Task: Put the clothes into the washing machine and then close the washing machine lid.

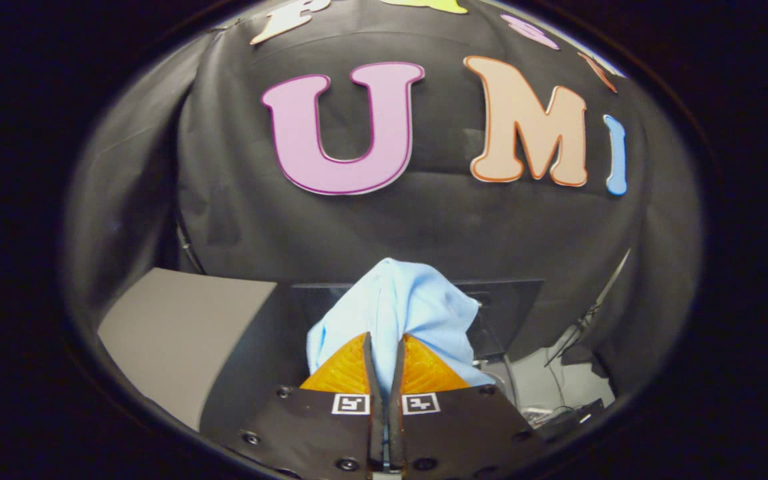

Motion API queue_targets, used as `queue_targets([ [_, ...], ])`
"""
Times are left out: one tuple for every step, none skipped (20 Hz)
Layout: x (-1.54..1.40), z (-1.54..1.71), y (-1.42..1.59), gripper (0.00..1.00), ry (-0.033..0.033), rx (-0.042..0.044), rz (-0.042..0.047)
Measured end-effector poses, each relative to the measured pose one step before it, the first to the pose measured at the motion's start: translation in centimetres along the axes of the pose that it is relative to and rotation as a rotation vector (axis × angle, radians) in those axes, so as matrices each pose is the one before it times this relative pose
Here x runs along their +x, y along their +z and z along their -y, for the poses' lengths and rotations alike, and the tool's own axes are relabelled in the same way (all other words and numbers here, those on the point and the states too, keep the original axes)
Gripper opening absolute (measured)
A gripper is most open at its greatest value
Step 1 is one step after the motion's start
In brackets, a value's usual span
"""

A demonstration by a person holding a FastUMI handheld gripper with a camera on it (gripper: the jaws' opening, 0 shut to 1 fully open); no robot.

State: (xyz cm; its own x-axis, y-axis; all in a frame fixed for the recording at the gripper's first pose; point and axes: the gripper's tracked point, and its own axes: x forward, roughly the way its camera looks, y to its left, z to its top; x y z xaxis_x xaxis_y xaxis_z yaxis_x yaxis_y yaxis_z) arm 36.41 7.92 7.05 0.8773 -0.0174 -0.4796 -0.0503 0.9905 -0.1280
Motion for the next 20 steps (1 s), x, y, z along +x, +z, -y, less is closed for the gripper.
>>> queue_targets([
  [0.732, 0.835, -0.896, 0.03, -0.01894, -0.00037, -0.00224],
  [0.714, 0.529, -1.257, 0.03, -0.00993, 0.00601, -0.00641],
  [0.746, 0.322, -1.020, 0.03, -0.00353, 0.01060, -0.00302],
  [0.784, 0.176, -1.069, 0.03, -0.00136, 0.00609, -0.00886],
  [0.677, 0.297, -1.158, 0.03, -0.00696, -0.00680, -0.01118],
  [0.594, 0.208, -1.136, 0.03, -0.00409, -0.01059, -0.01303],
  [0.692, 0.121, -1.172, 0.03, -0.00536, -0.01169, -0.01426],
  [0.600, 0.062, -1.295, 0.03, -0.00684, -0.00081, -0.01416],
  [0.804, 0.003, -1.435, 0.03, -0.00376, 0.00221, -0.00823],
  [0.491, -0.025, -1.105, 0.03, -0.00187, 0.00289, -0.00953],
  [0.637, 0.064, -1.068, 0.03, -0.00580, 0.00527, -0.00419],
  [0.653, 0.210, -0.737, 0.03, -0.01149, 0.00424, -0.00494],
  [0.577, 0.212, -0.718, 0.03, -0.01112, 0.00100, -0.00851],
  [0.308, 0.172, -1.024, 0.03, -0.00916, -0.00809, -0.01281],
  [0.192, 0.211, -0.626, 0.06, -0.00956, -0.01321, -0.00732],
  [0.351, -0.103, -0.751, 0.06, -0.00793, -0.00451, -0.00824],
  [0.233, 0.017, -0.634, 0.06, -0.00621, 0.00572, -0.00538],
  [0.202, 0.079, -0.401, 0.07, -0.00181, 0.01570, -0.00494],
  [0.343, 0.188, -0.544, 0.07, -0.00172, 0.01828, -0.00857],
  [0.216, 0.171, -0.361, 0.07, -0.00484, 0.00966, -0.00987],
])
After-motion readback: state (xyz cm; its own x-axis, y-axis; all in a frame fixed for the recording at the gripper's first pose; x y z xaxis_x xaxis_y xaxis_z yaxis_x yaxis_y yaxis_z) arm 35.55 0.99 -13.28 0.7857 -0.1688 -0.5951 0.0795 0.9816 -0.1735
